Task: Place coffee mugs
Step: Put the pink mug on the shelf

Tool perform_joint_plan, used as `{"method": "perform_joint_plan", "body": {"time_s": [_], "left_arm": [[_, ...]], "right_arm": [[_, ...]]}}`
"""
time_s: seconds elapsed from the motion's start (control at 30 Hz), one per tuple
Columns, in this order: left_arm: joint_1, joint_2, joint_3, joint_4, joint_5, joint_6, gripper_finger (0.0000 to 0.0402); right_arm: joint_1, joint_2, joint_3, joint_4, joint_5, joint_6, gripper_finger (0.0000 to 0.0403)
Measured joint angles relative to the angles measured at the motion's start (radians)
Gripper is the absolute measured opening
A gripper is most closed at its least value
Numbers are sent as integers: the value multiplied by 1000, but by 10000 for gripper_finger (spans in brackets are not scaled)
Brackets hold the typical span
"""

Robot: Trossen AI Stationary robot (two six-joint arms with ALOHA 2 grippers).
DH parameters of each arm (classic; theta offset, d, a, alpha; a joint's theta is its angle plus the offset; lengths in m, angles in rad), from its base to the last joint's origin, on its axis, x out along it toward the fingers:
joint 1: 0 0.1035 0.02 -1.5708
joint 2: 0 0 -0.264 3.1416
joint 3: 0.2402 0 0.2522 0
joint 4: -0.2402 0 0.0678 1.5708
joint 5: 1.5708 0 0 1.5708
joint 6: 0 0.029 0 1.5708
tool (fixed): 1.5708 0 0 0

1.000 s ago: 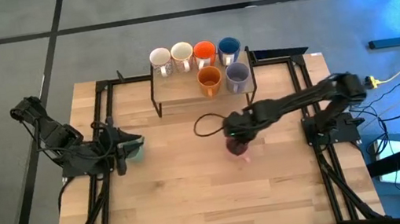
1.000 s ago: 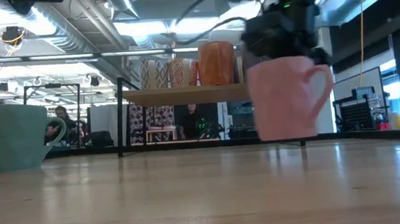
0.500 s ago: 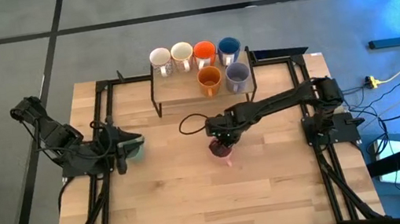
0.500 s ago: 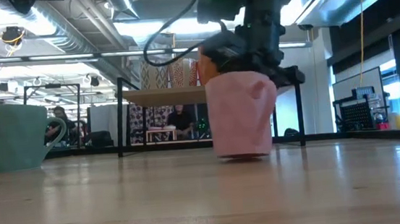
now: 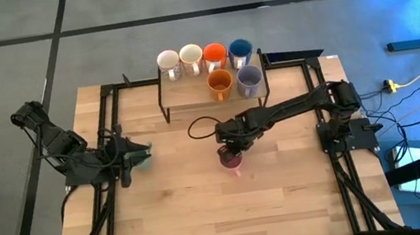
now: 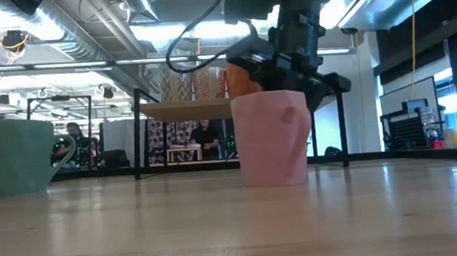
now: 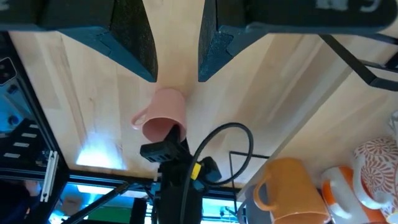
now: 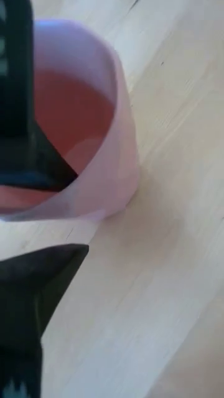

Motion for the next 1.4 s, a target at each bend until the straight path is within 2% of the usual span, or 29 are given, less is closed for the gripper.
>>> {"method": "perform_joint_plan", "body": {"time_s": [0.23, 0.43, 0.57, 0.63, 0.8, 0.87, 0.93, 1.07, 1.17, 1.3, 1.4], "left_arm": [[0, 0, 0, -1, 21, -5, 110], [0, 0, 0, -2, 34, -2, 110], [0, 0, 0, -3, 34, -1, 110], [0, 0, 0, -3, 34, -1, 110], [0, 0, 0, -5, 47, 1, 110], [0, 0, 0, -6, 49, 1, 110], [0, 0, 0, -6, 49, 0, 110], [0, 0, 0, -6, 49, 1, 110], [0, 0, 0, -6, 49, 1, 110], [0, 0, 0, -6, 50, 2, 110], [0, 0, 0, -5, 52, 28, 110]], "right_arm": [[15, -2, 138, -188, 35, -48, 194], [101, -4, 280, -303, 120, -78, 202], [231, -4, 296, -286, 200, -35, 202], [311, -4, 296, -282, 294, -1, 202], [492, 6, 297, -267, 739, 209, 202], [551, 11, 297, -274, 855, 282, 202], [589, 25, 286, -250, 926, 293, 202], [621, 53, 281, -192, 901, 360, 202], [641, 110, 269, -196, 941, 386, 202], [646, 168, 202, -160, 928, 476, 202], [640, 192, 119, -76, 987, 581, 202]]}}
